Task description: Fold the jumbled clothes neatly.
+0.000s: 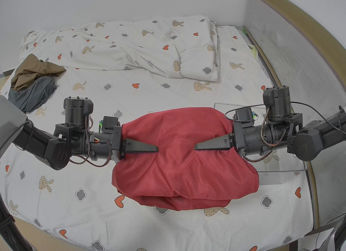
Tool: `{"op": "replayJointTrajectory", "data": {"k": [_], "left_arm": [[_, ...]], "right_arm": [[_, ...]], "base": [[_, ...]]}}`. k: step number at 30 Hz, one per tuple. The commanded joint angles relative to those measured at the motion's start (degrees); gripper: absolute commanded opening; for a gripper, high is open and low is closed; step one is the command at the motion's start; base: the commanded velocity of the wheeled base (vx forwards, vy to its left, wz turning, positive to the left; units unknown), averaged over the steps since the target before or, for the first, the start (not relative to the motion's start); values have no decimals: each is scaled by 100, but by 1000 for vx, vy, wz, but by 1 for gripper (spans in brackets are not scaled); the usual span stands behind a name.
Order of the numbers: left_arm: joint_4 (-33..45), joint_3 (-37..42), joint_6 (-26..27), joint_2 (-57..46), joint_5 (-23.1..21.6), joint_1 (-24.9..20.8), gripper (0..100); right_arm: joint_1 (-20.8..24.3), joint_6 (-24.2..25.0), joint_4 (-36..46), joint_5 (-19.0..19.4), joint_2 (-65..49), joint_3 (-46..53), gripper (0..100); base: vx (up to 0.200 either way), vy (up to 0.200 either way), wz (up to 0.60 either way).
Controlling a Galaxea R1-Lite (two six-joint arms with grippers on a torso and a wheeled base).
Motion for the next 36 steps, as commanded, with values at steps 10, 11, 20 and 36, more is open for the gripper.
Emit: {"op": "replayJointTrajectory", "data": {"k": [10, 11, 20, 36], "left_arm": [[-3, -12, -12, -51, 0, -87, 0], [-3, -12, -12, -60, 0, -87, 0], [41, -232, -91, -113, 273, -421, 0], [243, -777, -328, -113, 888, -1168, 0]], "right_arm": [[-4, 1, -3, 2, -130, 115, 0], [-4, 1, -3, 2, -139, 124, 0], [-40, 1, 269, -244, -402, 133, 0], [-760, -43, 542, -244, -868, 177, 0]], "base": [[0, -60, 0], [0, 0, 0], [0, 0, 0], [0, 0, 0]]}}
